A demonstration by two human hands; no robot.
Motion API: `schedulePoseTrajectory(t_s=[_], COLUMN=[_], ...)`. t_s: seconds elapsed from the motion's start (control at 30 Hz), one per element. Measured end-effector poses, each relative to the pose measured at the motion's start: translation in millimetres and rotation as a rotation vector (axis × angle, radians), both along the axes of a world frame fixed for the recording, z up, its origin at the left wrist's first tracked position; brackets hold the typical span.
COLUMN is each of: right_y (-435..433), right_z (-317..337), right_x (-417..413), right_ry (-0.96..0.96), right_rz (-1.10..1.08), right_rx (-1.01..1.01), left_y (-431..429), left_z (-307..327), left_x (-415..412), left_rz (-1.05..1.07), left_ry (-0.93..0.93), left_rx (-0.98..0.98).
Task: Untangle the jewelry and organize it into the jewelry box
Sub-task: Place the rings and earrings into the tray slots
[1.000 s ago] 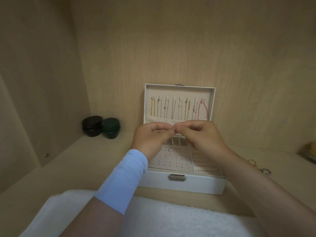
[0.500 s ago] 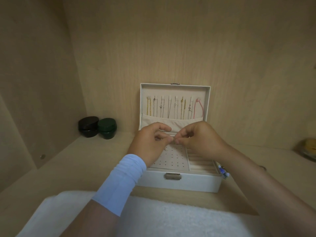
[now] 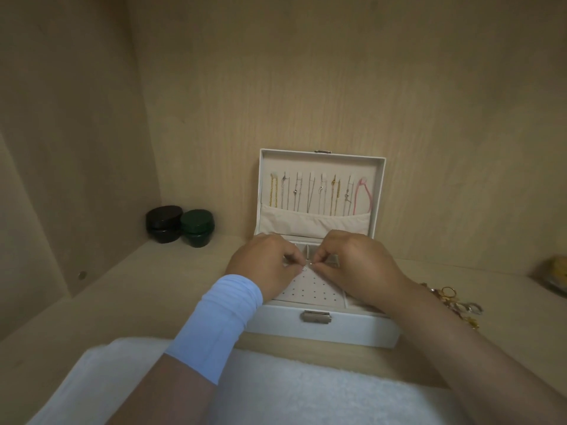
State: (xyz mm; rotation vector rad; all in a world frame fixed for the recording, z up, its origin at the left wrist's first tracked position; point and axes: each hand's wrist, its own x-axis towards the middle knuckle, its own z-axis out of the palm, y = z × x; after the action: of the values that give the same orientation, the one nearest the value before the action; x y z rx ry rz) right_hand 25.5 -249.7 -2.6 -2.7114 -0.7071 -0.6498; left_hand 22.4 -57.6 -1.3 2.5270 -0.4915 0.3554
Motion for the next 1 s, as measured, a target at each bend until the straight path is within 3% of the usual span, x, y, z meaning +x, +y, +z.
schedulePoseTrajectory(t_s=[0.13,0.47,0.6,0.8,1.0], right_y=[-4.9,-15.9,-52.4,-145.7,-193.8], right_z=[8.4,18.5,41.6,52.8,24.5], right_x=[-1.1,-3.0,-10.8,-20.7,-7.2], right_ry=[0.122,0.344,0.328,0.349,0.49], right_rz=[0.054,0.058,-0.014,-0.206,-0.341], right_rx=[-0.068,0.152,0.291,0.197,0.085], left_y=[-0.2,-0.4,-5.7,-65.9,-157.6], left_z=[-1.6,-3.7,1.1,22.6,33.1], left_x=[1.3,1.1,-5.4,-11.2,0.0], left_rz=[-0.008,-0.046,-0.053,-0.155,-0.273], left_ry=[0.003,-0.012,-0.013,-0.123,-0.048], left_rx=[0.004,0.053,0.009,0.014,0.102])
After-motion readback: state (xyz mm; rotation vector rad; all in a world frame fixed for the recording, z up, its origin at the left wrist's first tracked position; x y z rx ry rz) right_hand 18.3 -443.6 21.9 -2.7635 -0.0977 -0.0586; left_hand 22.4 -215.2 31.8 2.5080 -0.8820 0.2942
